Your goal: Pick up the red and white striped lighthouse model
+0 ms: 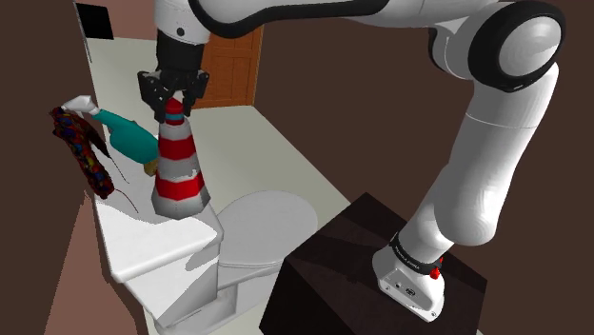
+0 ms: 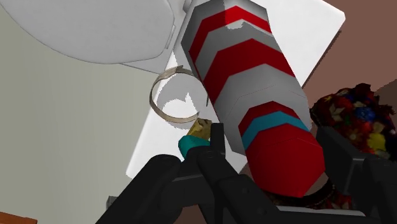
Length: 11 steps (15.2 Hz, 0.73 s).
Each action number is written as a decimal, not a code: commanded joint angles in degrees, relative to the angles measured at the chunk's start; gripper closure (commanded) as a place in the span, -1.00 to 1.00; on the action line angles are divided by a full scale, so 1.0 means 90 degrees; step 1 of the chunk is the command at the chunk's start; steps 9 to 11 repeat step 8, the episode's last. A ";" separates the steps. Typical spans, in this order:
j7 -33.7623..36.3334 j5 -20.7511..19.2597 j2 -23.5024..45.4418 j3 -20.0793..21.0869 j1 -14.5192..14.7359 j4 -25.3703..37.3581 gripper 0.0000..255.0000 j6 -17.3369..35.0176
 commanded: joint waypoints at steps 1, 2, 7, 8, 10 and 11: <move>-0.0005 0.0017 -0.0043 0.0009 0.0003 0.0128 1.00 -0.0150; -0.0007 0.0020 -0.0046 0.0012 0.0006 0.0209 1.00 -0.0234; -0.0011 0.0025 -0.0045 0.0022 0.0026 0.0567 1.00 -0.0590; -0.0011 0.0025 -0.0044 0.0022 0.0026 0.0568 1.00 -0.0590; -0.0011 0.0025 -0.0044 0.0022 0.0026 0.0568 1.00 -0.0590; -0.0011 0.0025 -0.0044 0.0022 0.0026 0.0568 1.00 -0.0590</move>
